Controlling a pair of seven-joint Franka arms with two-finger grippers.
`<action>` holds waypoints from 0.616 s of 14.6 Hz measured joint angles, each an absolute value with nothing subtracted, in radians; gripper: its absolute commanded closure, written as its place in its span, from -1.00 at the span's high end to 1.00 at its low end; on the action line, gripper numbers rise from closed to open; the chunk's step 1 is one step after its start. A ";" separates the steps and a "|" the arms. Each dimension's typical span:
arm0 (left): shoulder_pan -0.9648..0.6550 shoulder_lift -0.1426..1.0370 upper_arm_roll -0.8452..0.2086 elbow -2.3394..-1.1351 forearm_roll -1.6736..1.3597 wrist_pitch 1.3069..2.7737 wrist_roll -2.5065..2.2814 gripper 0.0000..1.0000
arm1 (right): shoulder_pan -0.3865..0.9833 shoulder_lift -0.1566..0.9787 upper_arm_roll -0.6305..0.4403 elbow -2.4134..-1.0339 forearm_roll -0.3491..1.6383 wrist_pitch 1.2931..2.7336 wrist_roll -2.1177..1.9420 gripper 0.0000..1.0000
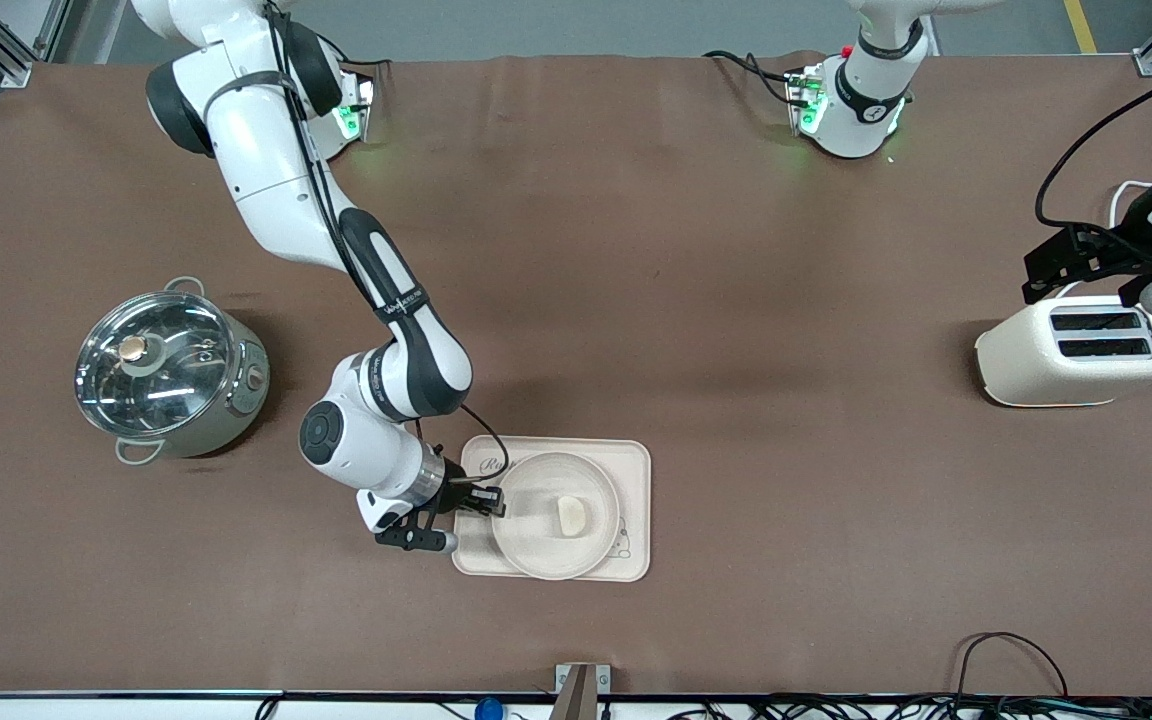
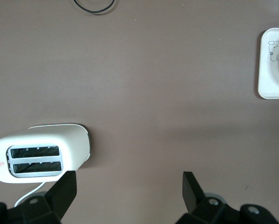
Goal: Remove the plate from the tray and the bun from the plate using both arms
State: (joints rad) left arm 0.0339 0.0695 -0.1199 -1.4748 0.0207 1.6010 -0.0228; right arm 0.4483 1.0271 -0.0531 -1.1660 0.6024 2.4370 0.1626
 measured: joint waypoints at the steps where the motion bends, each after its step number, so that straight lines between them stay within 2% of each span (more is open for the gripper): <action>1: 0.034 0.069 -0.120 -1.475 0.021 1.601 -0.023 1.00 | 0.448 1.027 -0.053 -1.166 0.602 2.437 0.163 -0.61; 8: 0.034 0.069 -0.120 -1.475 0.021 1.600 -0.023 1.00 | 0.448 1.032 -0.051 -1.166 0.603 2.436 0.163 -0.82; 9: 0.034 0.069 -0.120 -1.475 0.021 1.600 -0.023 1.00 | 0.448 1.033 -0.051 -1.166 0.603 2.436 0.163 -0.90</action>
State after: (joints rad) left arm 0.0339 0.0695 -0.1199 -1.4748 0.0207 1.5996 -0.0228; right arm 0.4475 1.0327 -0.0512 -1.1660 0.6025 2.4364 0.1627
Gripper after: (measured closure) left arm 0.000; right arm 0.877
